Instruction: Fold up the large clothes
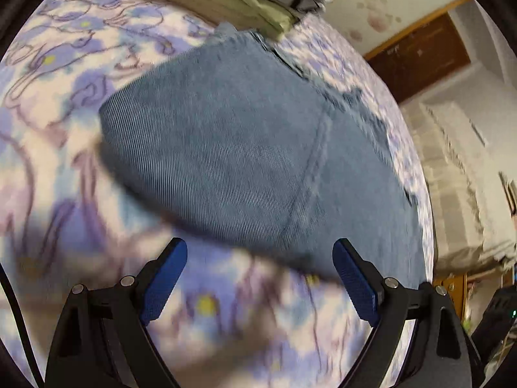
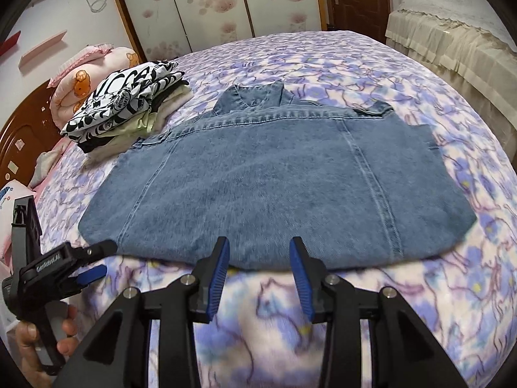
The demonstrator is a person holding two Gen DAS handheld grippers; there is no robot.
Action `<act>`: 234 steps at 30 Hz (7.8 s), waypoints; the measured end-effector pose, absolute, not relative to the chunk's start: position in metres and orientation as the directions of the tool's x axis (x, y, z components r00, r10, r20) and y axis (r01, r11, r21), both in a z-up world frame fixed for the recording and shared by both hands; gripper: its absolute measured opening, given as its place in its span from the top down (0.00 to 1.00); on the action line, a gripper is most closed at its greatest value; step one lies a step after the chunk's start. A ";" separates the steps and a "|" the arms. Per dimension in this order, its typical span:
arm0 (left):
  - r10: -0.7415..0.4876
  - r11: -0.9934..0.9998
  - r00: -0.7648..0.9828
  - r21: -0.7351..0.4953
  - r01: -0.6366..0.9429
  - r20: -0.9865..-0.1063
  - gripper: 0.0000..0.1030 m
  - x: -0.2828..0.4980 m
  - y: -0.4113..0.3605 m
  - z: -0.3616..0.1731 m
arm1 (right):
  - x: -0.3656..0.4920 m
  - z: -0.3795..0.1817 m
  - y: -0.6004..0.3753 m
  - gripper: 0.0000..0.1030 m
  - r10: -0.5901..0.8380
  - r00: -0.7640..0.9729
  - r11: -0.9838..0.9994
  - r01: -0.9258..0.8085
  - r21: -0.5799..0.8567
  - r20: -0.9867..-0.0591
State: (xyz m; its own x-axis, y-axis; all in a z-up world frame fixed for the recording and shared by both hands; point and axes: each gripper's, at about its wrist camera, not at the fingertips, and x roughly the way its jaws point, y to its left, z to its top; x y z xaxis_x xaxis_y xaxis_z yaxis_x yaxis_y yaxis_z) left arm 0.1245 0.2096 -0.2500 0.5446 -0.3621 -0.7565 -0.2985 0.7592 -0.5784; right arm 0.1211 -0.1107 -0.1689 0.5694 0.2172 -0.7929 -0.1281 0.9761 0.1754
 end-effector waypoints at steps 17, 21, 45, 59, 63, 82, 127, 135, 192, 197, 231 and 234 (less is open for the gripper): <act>-0.148 0.747 0.748 -0.569 -0.343 -0.647 0.77 0.177 0.224 -0.250 | 0.200 -0.199 -0.069 0.63 0.147 0.610 0.985 -0.161 0.060 -0.778; -0.111 0.809 0.772 -0.508 -0.296 -0.626 0.89 0.172 0.215 -0.230 | 0.212 -0.221 -0.057 0.73 0.101 0.559 0.983 -0.183 -0.003 -0.823; -0.305 0.951 0.852 -0.187 0.247 -0.426 0.92 0.155 -0.008 -0.085 | 0.175 -0.189 -0.217 0.73 0.161 0.525 0.950 0.146 0.275 -0.836; -0.364 0.902 0.642 -0.083 0.424 -0.675 0.90 0.173 -0.197 -0.203 | 0.128 -0.183 -0.374 0.72 -0.046 0.530 0.853 0.462 0.243 -0.847; -0.385 0.880 0.598 -0.084 0.468 -0.703 0.65 0.177 -0.195 -0.200 | 0.129 -0.188 -0.377 0.72 -0.005 0.521 0.856 0.443 0.266 -0.854; -0.302 0.953 0.563 -0.232 0.193 -0.769 0.15 0.171 -0.027 -0.161 | 0.167 -0.149 -0.329 0.49 0.347 0.490 0.874 0.139 0.465 -0.800; -0.473 0.877 0.402 -0.465 0.125 -0.784 0.18 0.282 -0.005 -0.200 | 0.281 -0.179 -0.333 0.44 0.212 0.516 0.948 0.099 0.304 -0.830; -0.558 0.819 0.353 -0.567 0.087 -0.751 0.34 0.326 0.003 -0.227 | 0.329 -0.222 -0.347 0.77 0.273 0.435 0.925 0.128 0.359 -0.858; -0.290 0.953 0.493 -0.201 0.225 -0.820 0.34 0.167 -0.026 -0.147 | 0.164 -0.175 -0.304 0.98 0.198 0.430 0.979 -0.050 0.196 -0.881; -0.267 0.959 0.488 -0.181 0.217 -0.831 0.28 0.156 -0.025 -0.129 | 0.151 -0.155 -0.308 0.88 0.219 0.420 0.974 -0.043 0.222 -0.881; -0.399 0.917 0.266 -0.373 0.144 -0.877 0.17 0.232 -0.032 -0.218 | 0.217 -0.221 -0.340 0.19 0.310 0.341 0.948 -0.047 0.313 -0.887; -0.433 0.901 0.262 -0.407 0.150 -0.863 0.13 0.240 -0.035 -0.224 | 0.228 -0.235 -0.338 0.19 0.349 0.304 0.936 -0.063 0.347 -0.886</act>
State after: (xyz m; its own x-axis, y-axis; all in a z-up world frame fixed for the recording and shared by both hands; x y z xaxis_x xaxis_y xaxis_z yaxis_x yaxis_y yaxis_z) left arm 0.2397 -0.0351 -0.2242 0.2615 -0.4329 -0.8627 0.1498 0.9011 -0.4068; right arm 0.2285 -0.3381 -0.2352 0.3038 0.3493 -0.8864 -0.0633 0.9357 0.3470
